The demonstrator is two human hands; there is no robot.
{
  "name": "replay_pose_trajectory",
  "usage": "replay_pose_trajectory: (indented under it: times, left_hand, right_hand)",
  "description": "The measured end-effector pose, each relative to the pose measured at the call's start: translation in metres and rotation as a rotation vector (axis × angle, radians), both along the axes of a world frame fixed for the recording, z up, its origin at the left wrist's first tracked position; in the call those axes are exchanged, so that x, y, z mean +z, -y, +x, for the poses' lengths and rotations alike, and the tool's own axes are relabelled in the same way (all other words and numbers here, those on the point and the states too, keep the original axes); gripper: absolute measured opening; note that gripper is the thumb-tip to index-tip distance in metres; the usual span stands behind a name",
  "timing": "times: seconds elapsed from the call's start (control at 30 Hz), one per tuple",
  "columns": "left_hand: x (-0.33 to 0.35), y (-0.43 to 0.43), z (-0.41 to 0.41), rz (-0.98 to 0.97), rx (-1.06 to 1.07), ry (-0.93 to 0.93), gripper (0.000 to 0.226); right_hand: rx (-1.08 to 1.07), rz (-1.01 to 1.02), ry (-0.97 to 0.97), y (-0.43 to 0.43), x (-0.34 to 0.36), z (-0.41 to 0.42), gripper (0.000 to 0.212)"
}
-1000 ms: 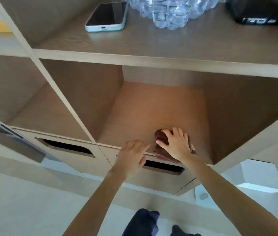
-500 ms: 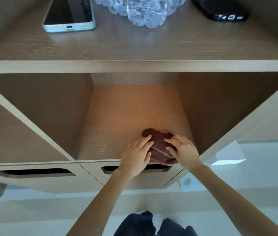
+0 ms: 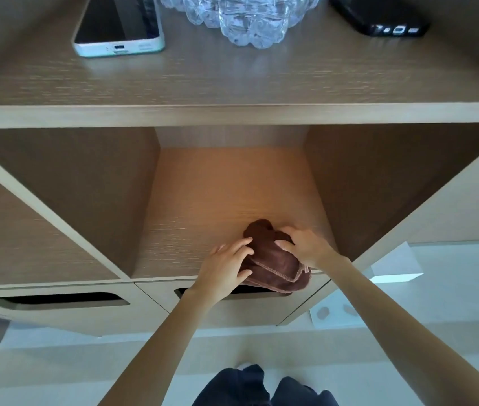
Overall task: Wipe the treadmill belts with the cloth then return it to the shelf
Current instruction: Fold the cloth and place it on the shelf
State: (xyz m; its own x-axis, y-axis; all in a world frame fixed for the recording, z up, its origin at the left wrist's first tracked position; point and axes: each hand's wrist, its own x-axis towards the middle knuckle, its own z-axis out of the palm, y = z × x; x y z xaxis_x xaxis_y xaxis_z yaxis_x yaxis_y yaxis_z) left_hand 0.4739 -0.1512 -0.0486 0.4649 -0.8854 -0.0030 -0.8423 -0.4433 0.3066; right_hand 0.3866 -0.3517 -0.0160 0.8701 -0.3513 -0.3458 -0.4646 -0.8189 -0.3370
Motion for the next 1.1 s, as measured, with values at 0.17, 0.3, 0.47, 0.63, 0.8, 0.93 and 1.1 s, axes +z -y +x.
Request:
replay_pose_trajectory:
  times: [0.17,0.3,0.47,0.63,0.8,0.93,1.1]
  left_hand:
    - [-0.001,0.002,-0.002,-0.058,0.009,0.015,0.038]
    - [0.006,0.004,-0.003,-0.151,0.026,0.053,0.026]
    - [0.012,-0.001,0.006,-0.185,0.118,0.133,0.025]
    - [0.013,-0.007,0.016,-0.206,0.162,0.146,0.021]
    - [0.006,-0.002,0.019,-0.248,0.044,-0.049,0.027]
    - [-0.001,0.012,0.013,-0.182,-0.029,-0.143,0.029]
    - [0.005,0.010,0.011,-0.221,-0.018,0.019,0.021]
  right_hand:
    - [-0.030,0.059,0.085,-0.001,-0.005,-0.012,0.040]
    - [-0.115,0.159,0.295,0.004,-0.002,-0.014,0.029]
    - [-0.259,0.045,0.546,0.015,0.001,-0.017,0.026]
    - [-0.231,-0.022,0.166,0.017,-0.005,-0.027,0.032]
    - [-0.091,-0.017,0.421,-0.002,0.011,-0.038,0.029]
    - [0.078,-0.003,0.187,-0.026,-0.005,-0.049,0.062]
    - [0.106,-0.053,0.287,-0.020,-0.013,-0.062,0.071]
